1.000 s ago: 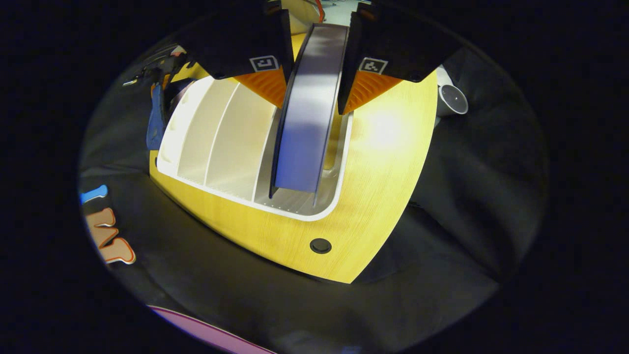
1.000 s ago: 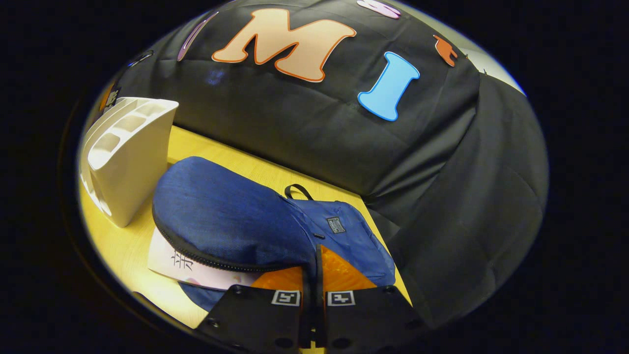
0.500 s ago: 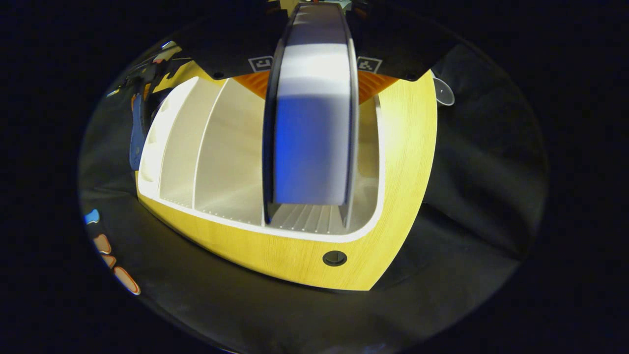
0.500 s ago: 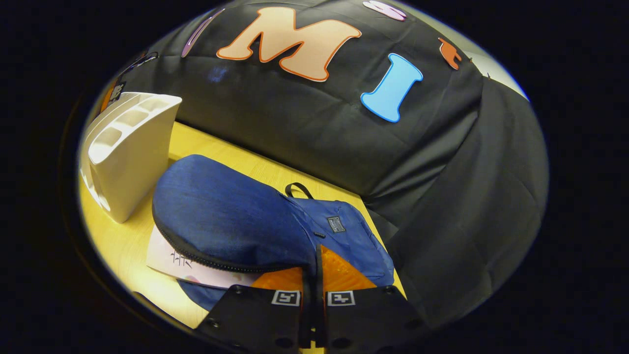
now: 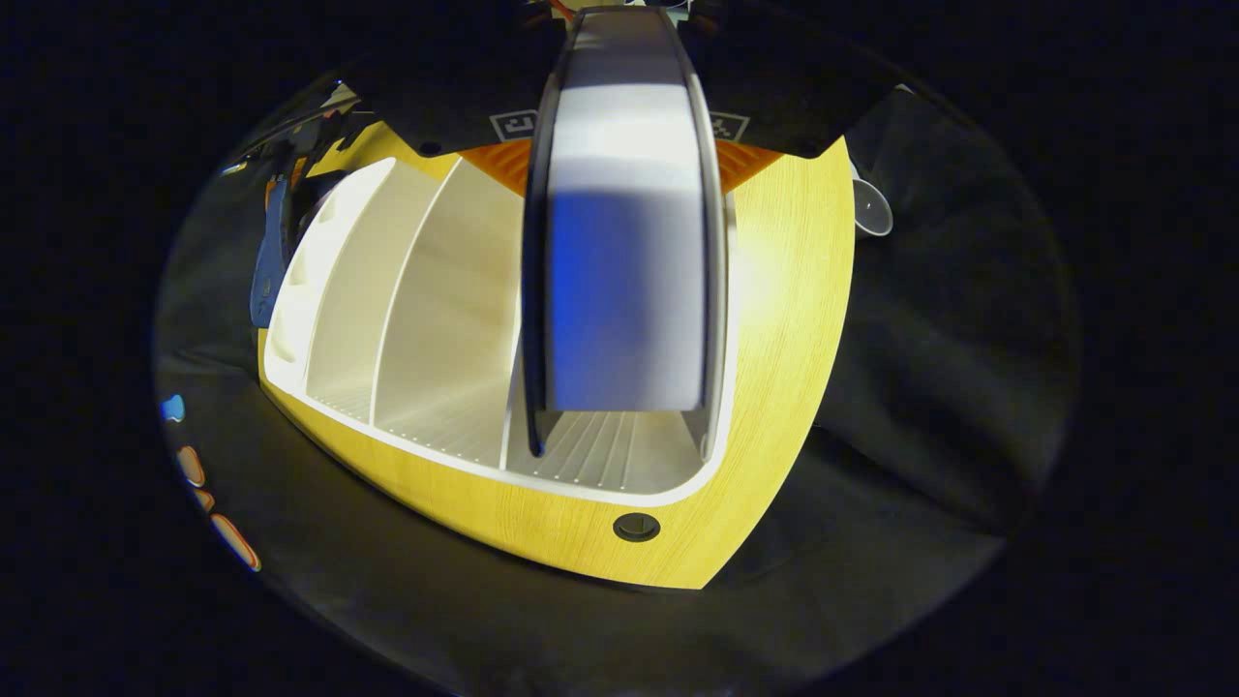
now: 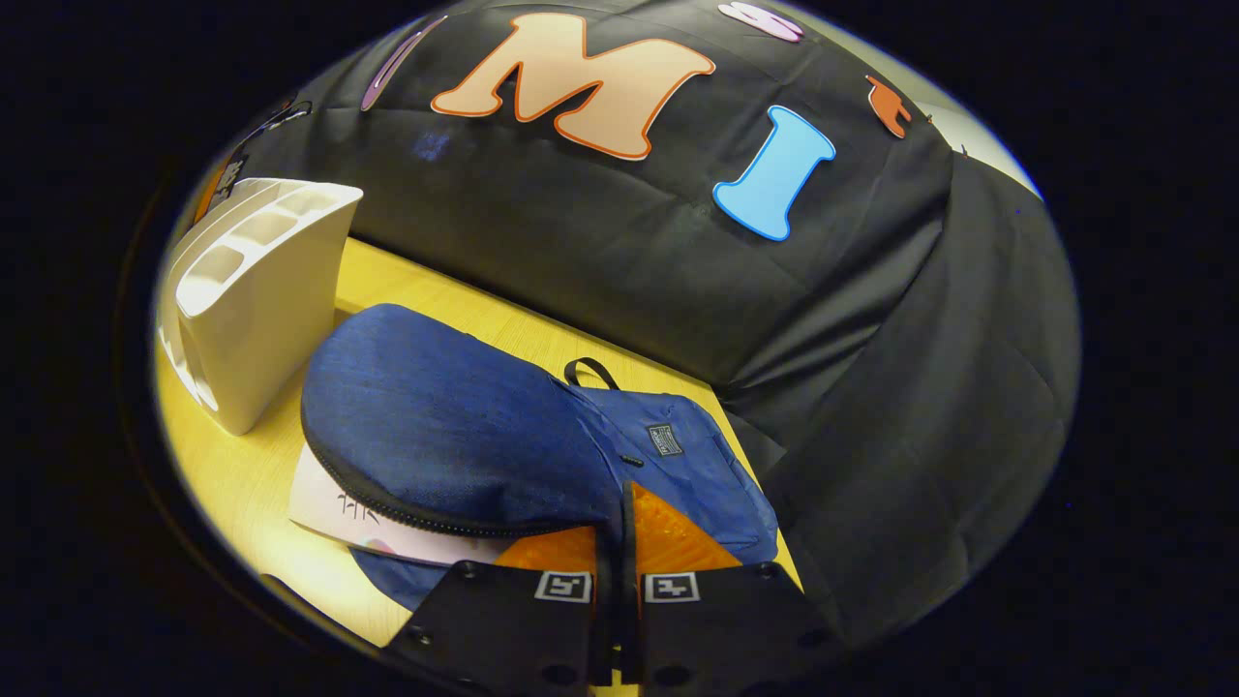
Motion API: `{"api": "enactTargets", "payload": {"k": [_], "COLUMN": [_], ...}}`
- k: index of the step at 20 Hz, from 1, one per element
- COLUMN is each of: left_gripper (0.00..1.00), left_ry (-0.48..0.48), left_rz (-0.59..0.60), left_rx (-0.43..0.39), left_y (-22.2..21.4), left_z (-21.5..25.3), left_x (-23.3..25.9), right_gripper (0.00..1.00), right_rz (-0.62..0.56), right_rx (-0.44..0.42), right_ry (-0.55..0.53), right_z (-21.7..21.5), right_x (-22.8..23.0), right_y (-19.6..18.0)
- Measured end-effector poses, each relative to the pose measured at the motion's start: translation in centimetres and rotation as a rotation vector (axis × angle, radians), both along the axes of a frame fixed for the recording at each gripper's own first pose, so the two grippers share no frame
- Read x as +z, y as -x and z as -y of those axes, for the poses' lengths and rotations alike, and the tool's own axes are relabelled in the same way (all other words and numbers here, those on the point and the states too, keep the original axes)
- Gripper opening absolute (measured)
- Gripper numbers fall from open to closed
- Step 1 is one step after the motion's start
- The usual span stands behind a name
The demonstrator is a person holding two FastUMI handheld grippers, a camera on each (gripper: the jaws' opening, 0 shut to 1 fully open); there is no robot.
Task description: Open the schoolbag, grab two books from the bookshelf and put them into the schoolbag.
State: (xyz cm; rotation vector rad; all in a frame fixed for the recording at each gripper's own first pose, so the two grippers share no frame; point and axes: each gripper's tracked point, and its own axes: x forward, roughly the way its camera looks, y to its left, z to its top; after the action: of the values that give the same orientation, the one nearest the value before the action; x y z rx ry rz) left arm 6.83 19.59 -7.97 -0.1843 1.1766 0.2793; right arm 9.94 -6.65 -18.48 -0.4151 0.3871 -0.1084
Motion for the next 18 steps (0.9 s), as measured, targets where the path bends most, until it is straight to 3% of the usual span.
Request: {"api": "enactTargets", "payload": {"k": [9, 18], "left_gripper": [0.41, 0.41], "left_ry": [-0.041, 0.035], "left_rz": [0.010, 0.100], "left_rx": [-0.005, -0.013], "left_y": [5.5, 9.5], "left_z": [1.9, 7.4], "left_x": [6.6, 10.9], "right_gripper": [0.06, 0.07], "right_rz": [0.006, 0.016], "right_rx": [0.022, 0.034], "right_ry": [-0.022, -0.078], "right_z": [0.3, 0.7], "right_x": [0.0, 0.3], "right_y": [0.2, 0.2]}}
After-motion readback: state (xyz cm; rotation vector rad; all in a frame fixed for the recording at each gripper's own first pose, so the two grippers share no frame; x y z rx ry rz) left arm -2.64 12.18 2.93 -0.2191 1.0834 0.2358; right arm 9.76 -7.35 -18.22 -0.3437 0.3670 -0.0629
